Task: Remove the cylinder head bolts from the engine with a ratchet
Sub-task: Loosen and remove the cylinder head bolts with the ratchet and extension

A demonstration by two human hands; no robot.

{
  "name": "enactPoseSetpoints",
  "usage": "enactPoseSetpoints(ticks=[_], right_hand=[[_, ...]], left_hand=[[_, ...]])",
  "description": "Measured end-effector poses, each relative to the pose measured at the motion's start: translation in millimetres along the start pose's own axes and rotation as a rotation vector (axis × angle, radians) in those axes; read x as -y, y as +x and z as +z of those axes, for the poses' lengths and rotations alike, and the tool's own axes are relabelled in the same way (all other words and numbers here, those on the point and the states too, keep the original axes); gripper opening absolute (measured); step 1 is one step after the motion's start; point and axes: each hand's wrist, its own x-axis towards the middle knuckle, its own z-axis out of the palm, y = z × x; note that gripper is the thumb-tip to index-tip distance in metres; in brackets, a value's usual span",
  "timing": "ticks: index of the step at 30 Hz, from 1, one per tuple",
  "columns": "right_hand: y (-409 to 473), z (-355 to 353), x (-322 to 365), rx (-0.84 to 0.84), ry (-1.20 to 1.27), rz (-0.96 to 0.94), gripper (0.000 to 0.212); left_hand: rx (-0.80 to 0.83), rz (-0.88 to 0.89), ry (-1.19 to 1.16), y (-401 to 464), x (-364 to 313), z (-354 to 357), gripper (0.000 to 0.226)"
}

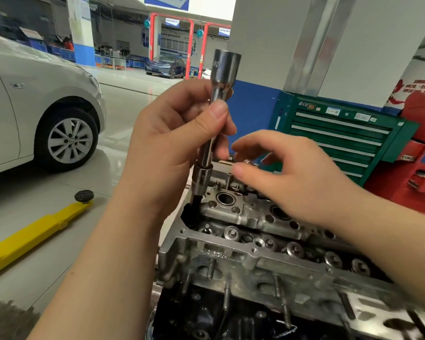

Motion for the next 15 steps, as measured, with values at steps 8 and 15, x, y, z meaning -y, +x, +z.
enactPoseSetpoints(ticks=[8,15], right_hand=[[-10,-19,-46,0.344,-0.305,0.273,0.045],[-14,-8,-44,0.260,-0.397,0.239,0.020]], left_hand=[[0.000,-0.082,-0.028,3,-4,5,0.037],[0.061,-0.102,-0.051,1,2,5,0.037]])
